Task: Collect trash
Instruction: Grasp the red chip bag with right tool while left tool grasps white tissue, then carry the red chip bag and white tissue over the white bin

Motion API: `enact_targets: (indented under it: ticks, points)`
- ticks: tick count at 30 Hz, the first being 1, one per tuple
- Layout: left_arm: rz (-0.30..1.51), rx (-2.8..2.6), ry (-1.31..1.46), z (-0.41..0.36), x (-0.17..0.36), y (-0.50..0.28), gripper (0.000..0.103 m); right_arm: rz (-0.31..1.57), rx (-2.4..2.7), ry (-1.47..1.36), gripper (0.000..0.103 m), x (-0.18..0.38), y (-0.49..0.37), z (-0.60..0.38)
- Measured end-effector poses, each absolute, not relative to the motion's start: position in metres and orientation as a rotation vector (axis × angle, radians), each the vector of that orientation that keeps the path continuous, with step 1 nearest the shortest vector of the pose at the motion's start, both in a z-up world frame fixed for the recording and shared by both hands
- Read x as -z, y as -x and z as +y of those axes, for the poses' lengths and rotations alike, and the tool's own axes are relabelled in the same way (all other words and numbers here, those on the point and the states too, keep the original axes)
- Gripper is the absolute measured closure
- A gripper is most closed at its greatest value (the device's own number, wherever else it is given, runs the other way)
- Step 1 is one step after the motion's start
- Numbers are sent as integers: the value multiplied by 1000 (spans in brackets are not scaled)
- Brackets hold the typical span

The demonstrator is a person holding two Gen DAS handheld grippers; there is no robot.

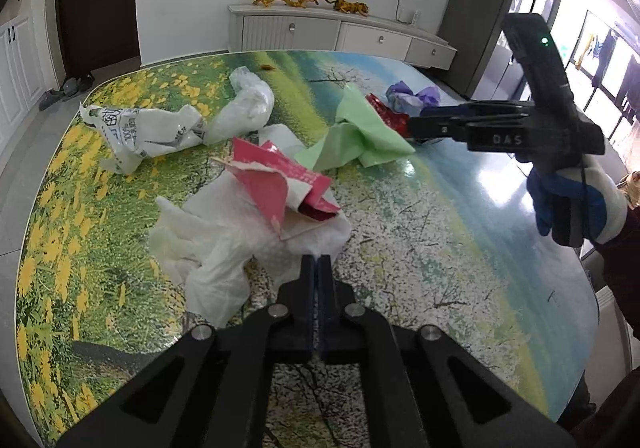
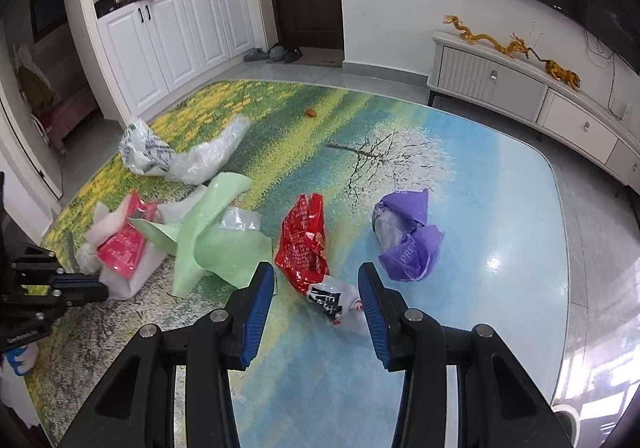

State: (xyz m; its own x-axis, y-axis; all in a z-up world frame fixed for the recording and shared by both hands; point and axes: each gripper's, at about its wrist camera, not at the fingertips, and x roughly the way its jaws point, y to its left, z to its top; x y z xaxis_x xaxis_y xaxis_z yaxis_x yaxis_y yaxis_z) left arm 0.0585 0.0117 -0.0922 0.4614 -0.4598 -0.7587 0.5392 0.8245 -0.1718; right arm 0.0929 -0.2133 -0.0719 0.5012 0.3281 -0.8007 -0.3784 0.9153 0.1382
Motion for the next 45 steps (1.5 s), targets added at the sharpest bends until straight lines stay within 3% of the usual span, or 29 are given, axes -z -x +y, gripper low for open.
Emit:
enact_targets:
  ticks: [6,9,14,36,45]
  points:
    - [879,701,-51,9,74,-43,102,989,-427,154,66,85,-92,-205]
    - [859,717,-43,9,65,-34,102,993,-414,161,77,88,-92,-208]
    - [815,723,-18,14,47,-27,102,982,-401,118,84,80,-88,-214]
    - [627,684,-73,6,-26,5,102,904,-385,-55,85,32,28,-250]
    - [552,785,-155,-41,-68,21,102,852,-276,-114,85,14,69,-301]
